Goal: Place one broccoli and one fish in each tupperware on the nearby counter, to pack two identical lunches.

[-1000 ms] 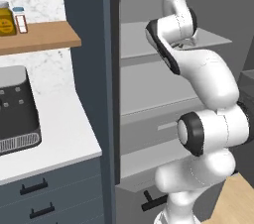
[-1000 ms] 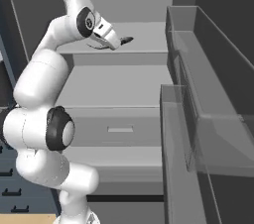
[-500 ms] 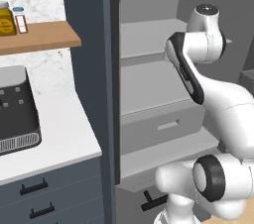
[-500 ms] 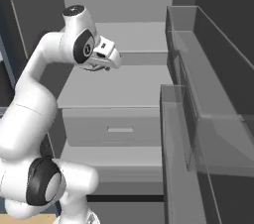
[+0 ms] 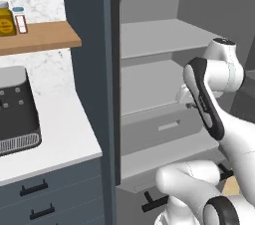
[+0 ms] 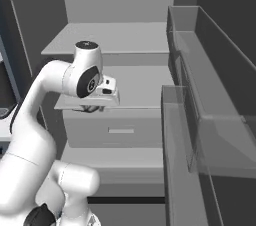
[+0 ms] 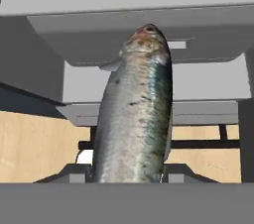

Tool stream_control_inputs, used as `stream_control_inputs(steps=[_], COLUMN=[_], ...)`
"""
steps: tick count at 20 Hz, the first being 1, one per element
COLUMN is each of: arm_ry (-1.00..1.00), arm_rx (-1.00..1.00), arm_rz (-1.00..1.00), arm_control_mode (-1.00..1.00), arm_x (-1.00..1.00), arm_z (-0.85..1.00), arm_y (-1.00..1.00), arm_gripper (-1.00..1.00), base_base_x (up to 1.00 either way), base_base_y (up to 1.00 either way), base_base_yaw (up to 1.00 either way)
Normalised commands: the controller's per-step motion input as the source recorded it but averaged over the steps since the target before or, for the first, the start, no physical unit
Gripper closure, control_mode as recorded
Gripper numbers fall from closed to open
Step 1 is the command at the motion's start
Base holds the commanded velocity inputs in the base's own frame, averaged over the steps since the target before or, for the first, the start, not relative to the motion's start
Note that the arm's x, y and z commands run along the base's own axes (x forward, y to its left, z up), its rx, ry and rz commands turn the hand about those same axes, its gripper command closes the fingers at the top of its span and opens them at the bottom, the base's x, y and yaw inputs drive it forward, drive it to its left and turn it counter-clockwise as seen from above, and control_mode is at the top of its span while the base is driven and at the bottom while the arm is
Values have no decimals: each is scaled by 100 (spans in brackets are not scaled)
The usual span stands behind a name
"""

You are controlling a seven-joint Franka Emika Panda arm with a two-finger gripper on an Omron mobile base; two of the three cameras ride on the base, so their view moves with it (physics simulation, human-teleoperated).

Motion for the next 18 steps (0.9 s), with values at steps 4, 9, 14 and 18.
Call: stream_control_inputs(steps=[4, 9, 14, 18], arm_ry=[23, 22, 1, 0], arm_rx=[0, -1, 0, 0], arm_rz=[29, 19, 6, 3], arm_control_mode=[-100, -100, -100, 100], arm_x=[-99, -59, -43, -25], arm_z=[-100, -42, -3, -3], arm_y=[22, 30, 19, 9], arm_gripper=[100, 100, 100, 100], base_base_x=[0, 0, 0, -75], base_base_y=[0, 0, 0, 49], base_base_yaw=[0, 0, 0, 10])
